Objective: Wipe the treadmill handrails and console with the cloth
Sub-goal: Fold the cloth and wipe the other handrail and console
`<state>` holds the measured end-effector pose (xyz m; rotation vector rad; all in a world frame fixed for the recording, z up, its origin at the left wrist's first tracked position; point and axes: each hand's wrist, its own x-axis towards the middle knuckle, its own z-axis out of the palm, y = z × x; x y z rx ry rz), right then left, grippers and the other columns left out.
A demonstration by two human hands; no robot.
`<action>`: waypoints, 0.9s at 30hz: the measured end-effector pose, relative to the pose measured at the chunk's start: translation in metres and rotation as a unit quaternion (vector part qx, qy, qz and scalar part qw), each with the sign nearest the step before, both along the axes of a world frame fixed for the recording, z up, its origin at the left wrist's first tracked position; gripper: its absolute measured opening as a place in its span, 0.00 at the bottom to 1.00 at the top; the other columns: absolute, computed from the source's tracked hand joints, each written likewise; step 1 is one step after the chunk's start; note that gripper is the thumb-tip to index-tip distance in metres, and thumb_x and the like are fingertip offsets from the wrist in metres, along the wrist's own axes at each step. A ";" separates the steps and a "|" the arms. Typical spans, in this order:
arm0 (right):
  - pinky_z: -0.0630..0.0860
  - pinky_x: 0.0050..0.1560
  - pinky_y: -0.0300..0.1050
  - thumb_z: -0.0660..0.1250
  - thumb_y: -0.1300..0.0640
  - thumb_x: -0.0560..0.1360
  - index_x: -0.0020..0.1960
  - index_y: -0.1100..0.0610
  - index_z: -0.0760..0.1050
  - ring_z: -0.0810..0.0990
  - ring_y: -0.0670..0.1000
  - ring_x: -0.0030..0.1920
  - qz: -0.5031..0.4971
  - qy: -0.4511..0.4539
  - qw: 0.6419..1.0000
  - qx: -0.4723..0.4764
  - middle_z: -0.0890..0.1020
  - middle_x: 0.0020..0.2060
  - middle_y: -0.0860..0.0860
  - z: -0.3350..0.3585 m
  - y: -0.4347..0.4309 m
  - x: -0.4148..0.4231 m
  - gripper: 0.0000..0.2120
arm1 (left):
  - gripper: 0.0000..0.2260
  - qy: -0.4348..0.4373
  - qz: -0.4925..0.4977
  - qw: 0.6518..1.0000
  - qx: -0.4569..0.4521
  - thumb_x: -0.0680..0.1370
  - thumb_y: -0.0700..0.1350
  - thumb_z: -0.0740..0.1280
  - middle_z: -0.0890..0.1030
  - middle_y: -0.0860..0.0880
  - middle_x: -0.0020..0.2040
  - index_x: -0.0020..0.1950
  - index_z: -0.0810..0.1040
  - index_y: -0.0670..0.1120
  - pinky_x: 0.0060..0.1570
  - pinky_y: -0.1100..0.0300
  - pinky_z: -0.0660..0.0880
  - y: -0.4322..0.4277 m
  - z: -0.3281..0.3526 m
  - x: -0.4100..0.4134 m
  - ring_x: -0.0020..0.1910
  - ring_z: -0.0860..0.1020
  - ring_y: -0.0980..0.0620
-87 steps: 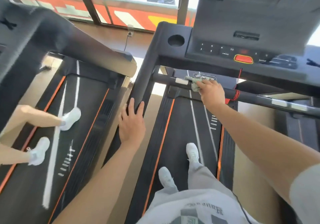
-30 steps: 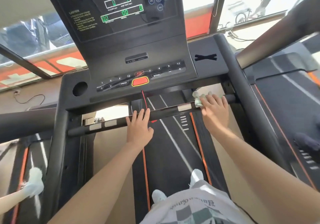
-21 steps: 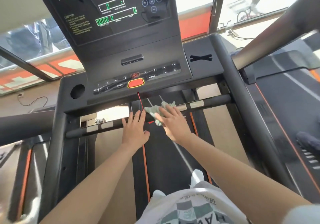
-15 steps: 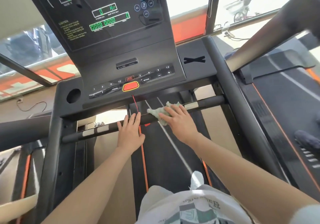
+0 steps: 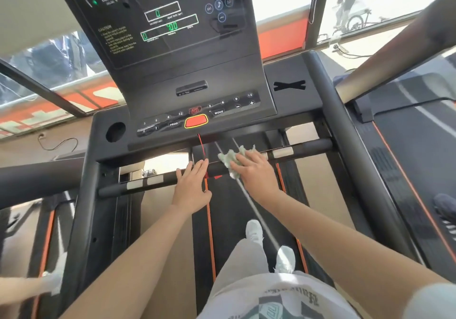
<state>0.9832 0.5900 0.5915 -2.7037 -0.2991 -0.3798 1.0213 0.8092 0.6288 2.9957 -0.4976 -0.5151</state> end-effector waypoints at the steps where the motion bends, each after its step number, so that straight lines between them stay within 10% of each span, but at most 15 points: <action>1: 0.71 0.68 0.53 0.76 0.66 0.63 0.60 0.55 0.83 0.78 0.57 0.61 0.019 0.020 1.000 -0.003 0.83 0.58 0.51 0.003 0.017 0.005 0.25 | 0.42 0.002 -0.001 1.000 -0.005 0.75 0.47 0.70 0.58 0.51 0.83 0.83 0.51 0.52 0.78 0.37 0.46 0.001 0.002 0.000 0.82 0.53 0.43; 9: 0.73 0.69 0.55 0.76 0.64 0.65 0.62 0.54 0.82 0.78 0.56 0.63 0.084 0.028 0.993 -0.074 0.82 0.62 0.52 0.004 0.014 0.015 0.25 | 0.40 -0.047 0.016 0.999 -0.020 0.75 0.50 0.70 0.61 0.51 0.81 0.83 0.55 0.52 0.78 0.39 0.45 -0.002 -0.008 -0.005 0.82 0.54 0.44; 17: 0.71 0.67 0.52 0.69 0.66 0.70 0.61 0.55 0.82 0.79 0.59 0.61 -0.158 0.003 0.986 -0.052 0.84 0.58 0.53 0.013 -0.101 -0.028 0.20 | 0.33 -0.105 -0.005 0.989 -0.104 0.74 0.47 0.71 0.68 0.45 0.78 0.78 0.67 0.47 0.78 0.35 0.49 -0.044 -0.017 -0.019 0.80 0.58 0.39; 22: 0.81 0.44 0.51 0.68 0.63 0.72 0.52 0.54 0.84 0.84 0.60 0.46 -0.365 0.097 0.926 0.000 0.86 0.44 0.53 0.062 -0.131 -0.038 0.12 | 0.27 -0.116 -0.134 0.963 -0.205 0.72 0.46 0.73 0.73 0.44 0.74 0.72 0.76 0.47 0.77 0.39 0.59 -0.113 -0.013 -0.011 0.77 0.67 0.40; 27: 0.79 0.52 0.54 0.71 0.64 0.71 0.57 0.56 0.84 0.80 0.63 0.49 -0.453 -0.010 0.892 -0.003 0.85 0.54 0.55 0.073 -0.170 -0.056 0.15 | 0.25 -0.046 -0.209 0.944 -0.249 0.73 0.47 0.71 0.75 0.44 0.73 0.71 0.77 0.47 0.71 0.41 0.68 -0.188 -0.009 0.011 0.74 0.69 0.39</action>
